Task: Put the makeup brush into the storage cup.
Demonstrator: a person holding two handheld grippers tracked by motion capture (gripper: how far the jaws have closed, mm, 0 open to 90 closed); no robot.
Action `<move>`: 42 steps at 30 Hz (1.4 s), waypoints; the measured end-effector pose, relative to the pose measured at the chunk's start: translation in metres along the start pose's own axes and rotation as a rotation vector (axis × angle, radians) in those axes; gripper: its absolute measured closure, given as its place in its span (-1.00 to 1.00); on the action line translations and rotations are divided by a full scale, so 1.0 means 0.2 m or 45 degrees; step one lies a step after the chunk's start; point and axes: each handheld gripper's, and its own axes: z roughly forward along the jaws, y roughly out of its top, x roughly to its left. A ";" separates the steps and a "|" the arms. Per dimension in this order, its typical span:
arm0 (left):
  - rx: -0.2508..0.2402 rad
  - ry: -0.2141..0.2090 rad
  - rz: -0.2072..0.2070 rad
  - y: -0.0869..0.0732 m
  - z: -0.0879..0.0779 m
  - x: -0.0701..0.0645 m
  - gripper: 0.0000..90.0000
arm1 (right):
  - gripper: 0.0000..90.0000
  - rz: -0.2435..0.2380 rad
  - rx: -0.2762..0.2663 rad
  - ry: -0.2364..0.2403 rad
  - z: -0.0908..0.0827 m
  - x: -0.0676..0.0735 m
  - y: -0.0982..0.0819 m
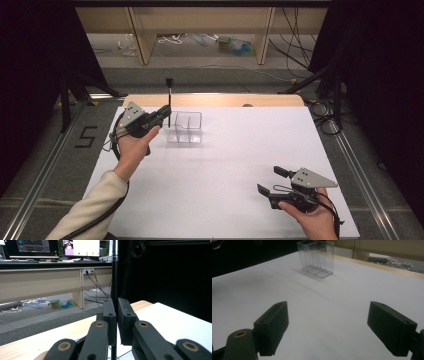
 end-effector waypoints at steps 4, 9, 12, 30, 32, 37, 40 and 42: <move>-0.001 0.001 -0.009 0.00 0.00 0.00 0.90 | -0.59 -0.003 0.023 -0.004 -0.01 0.00 0.00; -0.004 0.001 -0.005 0.00 0.00 0.01 0.90 | -0.59 0.001 0.001 0.000 0.00 0.00 0.00; -0.006 0.002 -0.008 0.00 0.01 0.01 0.90 | -0.59 -0.003 0.025 -0.003 -0.01 0.00 0.00; -0.020 -0.017 0.010 0.01 0.03 0.02 0.90 | -0.59 0.003 0.004 0.000 0.00 0.00 0.00; -0.025 -0.017 0.004 0.01 0.03 0.02 0.90 | -0.59 0.000 0.025 -0.002 -0.01 0.00 0.00; -0.019 -0.014 0.000 0.01 0.03 0.02 0.90 | -0.59 0.001 0.026 -0.002 -0.01 0.00 0.00; -0.015 -0.012 0.001 0.01 0.03 0.03 0.90 | -0.59 0.002 0.023 -0.004 -0.01 0.00 0.00; -0.015 -0.011 -0.002 0.01 0.03 0.03 0.90 | -0.59 0.002 0.024 -0.003 -0.01 0.00 0.00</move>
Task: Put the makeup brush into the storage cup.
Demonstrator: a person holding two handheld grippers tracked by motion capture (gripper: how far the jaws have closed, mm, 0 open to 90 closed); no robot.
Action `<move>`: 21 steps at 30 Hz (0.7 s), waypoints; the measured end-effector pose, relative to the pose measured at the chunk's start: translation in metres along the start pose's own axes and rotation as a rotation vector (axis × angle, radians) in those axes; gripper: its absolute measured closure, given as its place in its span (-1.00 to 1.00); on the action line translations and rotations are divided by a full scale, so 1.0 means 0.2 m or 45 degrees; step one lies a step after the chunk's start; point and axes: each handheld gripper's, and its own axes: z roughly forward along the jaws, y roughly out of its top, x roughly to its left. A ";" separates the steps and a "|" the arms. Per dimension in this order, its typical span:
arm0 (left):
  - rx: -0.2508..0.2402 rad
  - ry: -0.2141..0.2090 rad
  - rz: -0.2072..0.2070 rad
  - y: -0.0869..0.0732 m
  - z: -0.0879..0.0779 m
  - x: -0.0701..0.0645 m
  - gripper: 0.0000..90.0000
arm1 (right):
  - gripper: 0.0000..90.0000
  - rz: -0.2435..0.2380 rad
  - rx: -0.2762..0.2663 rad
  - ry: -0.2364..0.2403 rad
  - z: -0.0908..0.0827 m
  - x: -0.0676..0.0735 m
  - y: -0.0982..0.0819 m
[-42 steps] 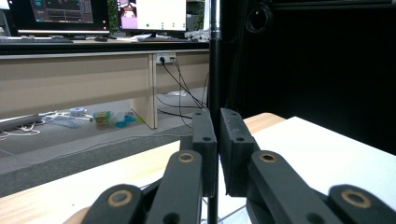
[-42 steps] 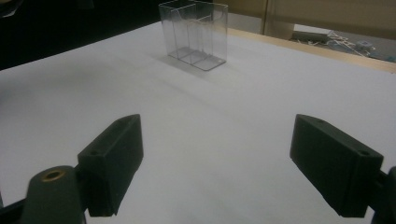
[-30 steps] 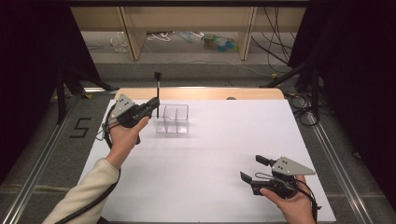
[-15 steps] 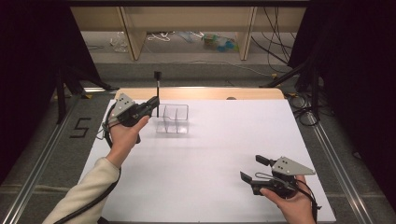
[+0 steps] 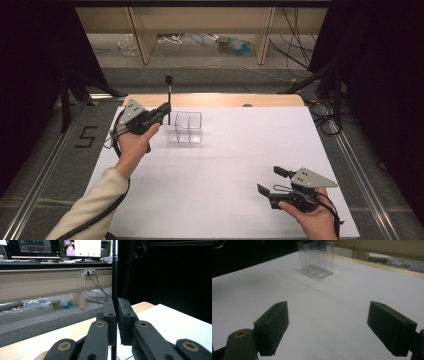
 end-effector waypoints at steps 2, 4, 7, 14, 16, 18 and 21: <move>-0.002 -0.002 0.006 0.00 0.00 0.00 0.90 | -0.59 0.000 0.000 -0.001 0.00 0.00 0.00; -0.003 0.001 0.001 0.00 0.00 0.00 0.90 | -0.59 0.001 0.000 0.000 0.00 0.00 0.00; -0.002 0.000 0.003 0.01 0.00 0.00 0.90 | -0.59 0.003 0.000 0.002 0.00 0.00 0.00; -0.010 0.000 -0.008 0.01 0.01 0.01 0.90 | -0.59 0.020 0.018 0.007 0.00 0.01 0.00; -0.011 0.000 -0.010 0.01 0.01 0.01 0.90 | -0.59 0.017 0.013 0.008 0.00 0.00 0.00; -0.010 0.002 -0.012 0.01 0.01 0.01 0.90 | -0.59 -0.001 -0.001 0.000 0.00 0.00 0.00; -0.006 0.007 -0.009 0.01 0.01 0.01 0.90 | -0.59 0.014 0.012 0.006 0.00 0.00 0.00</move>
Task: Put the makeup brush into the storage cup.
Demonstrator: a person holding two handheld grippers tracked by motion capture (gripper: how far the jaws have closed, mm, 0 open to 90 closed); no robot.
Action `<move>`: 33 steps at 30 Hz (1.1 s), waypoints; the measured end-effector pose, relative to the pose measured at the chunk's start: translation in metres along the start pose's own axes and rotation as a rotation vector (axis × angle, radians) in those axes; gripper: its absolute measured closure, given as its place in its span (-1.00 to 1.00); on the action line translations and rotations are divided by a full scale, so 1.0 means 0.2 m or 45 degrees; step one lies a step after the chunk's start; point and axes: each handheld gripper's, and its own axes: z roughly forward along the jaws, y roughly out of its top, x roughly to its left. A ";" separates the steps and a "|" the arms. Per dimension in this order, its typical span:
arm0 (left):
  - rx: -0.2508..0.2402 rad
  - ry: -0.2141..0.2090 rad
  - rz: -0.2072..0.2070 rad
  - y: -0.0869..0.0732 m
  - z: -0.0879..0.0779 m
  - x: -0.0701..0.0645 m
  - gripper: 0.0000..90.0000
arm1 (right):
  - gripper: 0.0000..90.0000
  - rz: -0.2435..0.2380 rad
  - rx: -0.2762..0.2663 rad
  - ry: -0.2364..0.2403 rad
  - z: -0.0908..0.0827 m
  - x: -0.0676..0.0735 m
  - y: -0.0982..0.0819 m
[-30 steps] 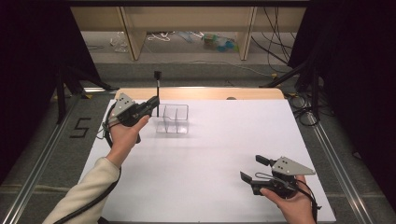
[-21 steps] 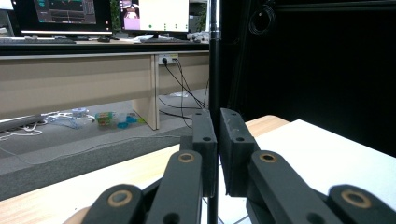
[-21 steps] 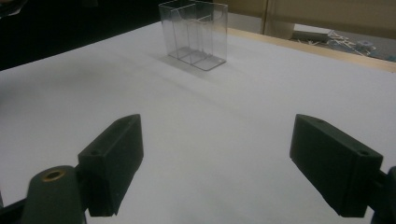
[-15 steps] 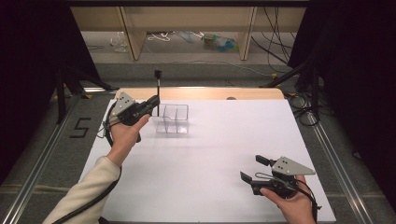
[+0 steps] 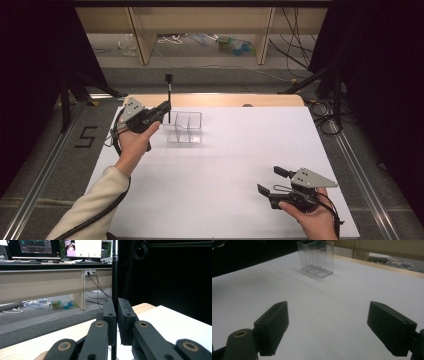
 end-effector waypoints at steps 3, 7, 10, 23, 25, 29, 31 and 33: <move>0.001 0.001 -0.003 0.00 0.00 0.00 0.90 | -0.59 0.006 0.004 0.004 0.00 0.00 0.00; 0.000 0.005 -0.007 0.00 0.00 0.00 0.90 | -0.59 0.005 0.007 0.004 0.00 0.00 0.00; 0.007 0.017 0.002 0.00 0.00 0.01 0.90 | -0.59 -0.008 -0.005 -0.003 0.00 0.00 0.00; 0.001 0.017 -0.015 0.01 0.01 0.01 0.90 | -0.59 0.008 0.005 0.005 0.00 0.00 0.00; 0.001 0.019 -0.013 0.01 0.02 0.01 0.90 | -0.59 0.008 0.005 0.002 0.00 0.00 0.00; -0.001 0.020 -0.017 0.01 0.02 0.01 0.90 | -0.59 0.008 0.004 0.005 0.00 0.00 0.00; 0.000 0.024 -0.017 0.01 0.02 0.01 0.90 | -0.59 0.007 0.005 0.003 0.00 0.00 0.00; 0.000 0.026 -0.016 0.01 0.02 0.02 0.90 | -0.59 0.008 0.005 0.003 0.00 0.00 0.00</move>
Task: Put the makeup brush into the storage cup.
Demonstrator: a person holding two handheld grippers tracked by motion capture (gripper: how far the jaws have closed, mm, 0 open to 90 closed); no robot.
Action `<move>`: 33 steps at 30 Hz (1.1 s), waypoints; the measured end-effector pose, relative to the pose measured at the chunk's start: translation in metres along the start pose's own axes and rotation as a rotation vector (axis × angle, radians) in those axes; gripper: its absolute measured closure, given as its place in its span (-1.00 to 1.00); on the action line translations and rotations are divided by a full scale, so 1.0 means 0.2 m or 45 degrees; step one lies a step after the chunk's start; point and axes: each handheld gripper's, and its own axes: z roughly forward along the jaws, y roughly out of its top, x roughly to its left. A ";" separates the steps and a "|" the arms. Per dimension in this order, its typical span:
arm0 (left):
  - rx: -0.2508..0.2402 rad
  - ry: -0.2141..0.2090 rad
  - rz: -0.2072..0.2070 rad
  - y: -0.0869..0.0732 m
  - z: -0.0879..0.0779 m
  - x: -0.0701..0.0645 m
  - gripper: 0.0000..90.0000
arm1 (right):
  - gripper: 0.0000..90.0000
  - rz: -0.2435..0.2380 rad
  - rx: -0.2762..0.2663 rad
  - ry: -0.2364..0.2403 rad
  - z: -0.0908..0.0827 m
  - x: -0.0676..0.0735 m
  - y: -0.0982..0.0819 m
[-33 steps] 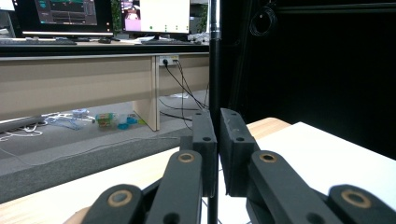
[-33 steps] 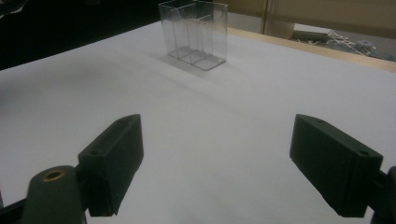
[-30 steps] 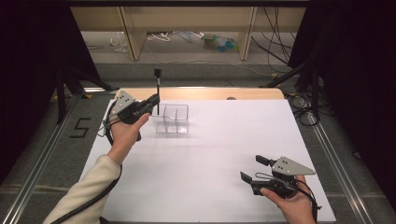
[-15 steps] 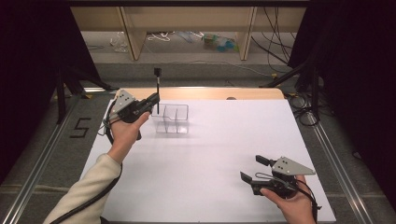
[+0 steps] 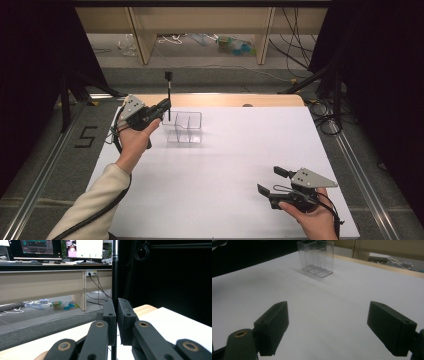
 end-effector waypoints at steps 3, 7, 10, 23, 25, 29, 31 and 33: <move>-0.001 0.000 -0.001 0.00 0.00 0.00 0.90 | -0.59 0.001 -0.001 0.002 0.00 0.00 0.00; -0.003 0.004 -0.009 0.00 0.01 0.00 0.90 | -0.59 0.000 0.000 -0.001 0.00 0.00 0.00; -0.003 0.008 -0.013 0.00 0.01 0.00 0.90 | -0.59 0.001 -0.001 0.001 0.00 0.00 0.00; 0.002 0.010 0.000 0.00 0.02 0.02 0.90 | -0.59 0.001 -0.002 0.002 0.00 0.00 0.00; 0.001 0.007 0.000 0.00 0.02 0.02 0.90 | -0.59 0.002 -0.004 0.001 0.00 0.00 0.00; 0.003 0.007 -0.004 0.00 0.03 0.02 0.90 | -0.59 0.002 -0.003 0.001 0.00 0.00 0.00; 0.005 0.007 0.002 0.00 0.03 0.02 0.90 | -0.59 0.001 -0.006 0.002 0.00 0.00 0.00; 0.011 0.020 0.003 0.00 0.03 0.02 0.90 | -0.59 0.003 -0.004 0.002 0.00 0.00 0.00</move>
